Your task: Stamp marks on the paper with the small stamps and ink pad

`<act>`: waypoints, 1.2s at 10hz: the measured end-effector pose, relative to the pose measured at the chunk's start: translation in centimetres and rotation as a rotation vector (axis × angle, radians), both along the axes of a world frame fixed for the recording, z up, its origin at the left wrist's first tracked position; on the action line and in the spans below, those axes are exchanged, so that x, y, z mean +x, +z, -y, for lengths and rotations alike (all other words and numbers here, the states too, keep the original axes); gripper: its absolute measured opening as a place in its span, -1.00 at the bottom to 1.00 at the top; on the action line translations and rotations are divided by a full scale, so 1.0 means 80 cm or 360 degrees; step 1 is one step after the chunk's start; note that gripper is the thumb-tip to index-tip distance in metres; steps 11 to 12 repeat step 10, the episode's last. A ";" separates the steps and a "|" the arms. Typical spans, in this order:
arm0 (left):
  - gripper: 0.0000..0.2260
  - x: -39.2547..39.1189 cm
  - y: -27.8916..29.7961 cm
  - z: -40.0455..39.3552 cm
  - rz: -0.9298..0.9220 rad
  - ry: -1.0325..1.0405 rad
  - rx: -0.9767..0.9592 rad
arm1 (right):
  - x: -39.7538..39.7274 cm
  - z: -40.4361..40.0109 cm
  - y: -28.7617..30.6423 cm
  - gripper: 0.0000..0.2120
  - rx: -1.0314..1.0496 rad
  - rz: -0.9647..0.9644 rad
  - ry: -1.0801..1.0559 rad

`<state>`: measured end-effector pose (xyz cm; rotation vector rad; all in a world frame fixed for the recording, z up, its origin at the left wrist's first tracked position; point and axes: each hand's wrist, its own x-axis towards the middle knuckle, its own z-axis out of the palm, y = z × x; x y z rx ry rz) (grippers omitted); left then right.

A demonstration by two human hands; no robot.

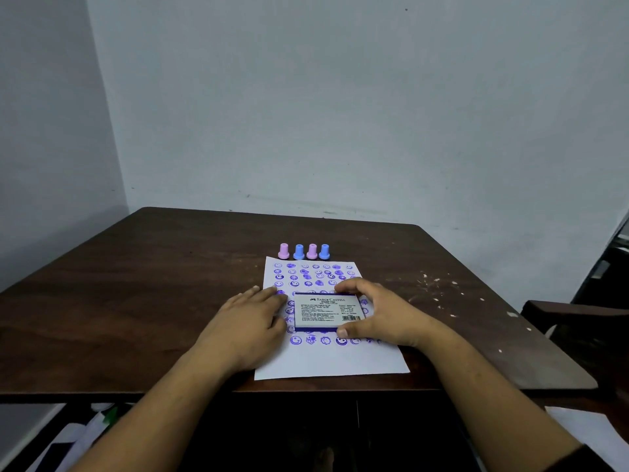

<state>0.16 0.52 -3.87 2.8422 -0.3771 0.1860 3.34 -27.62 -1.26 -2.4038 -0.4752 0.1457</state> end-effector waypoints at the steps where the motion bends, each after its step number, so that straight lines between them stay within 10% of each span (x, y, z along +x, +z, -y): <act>1: -0.52 0.000 0.000 0.000 0.0002 0.0005 0.0001 | 0.000 0.000 -0.005 -0.22 -0.0045 0.0031 -0.0011; 12: -0.41 0.013 0.042 0.023 0.0244 -0.0293 0.0247 | 0.002 -0.029 0.002 -0.12 -0.0363 0.0435 -0.0027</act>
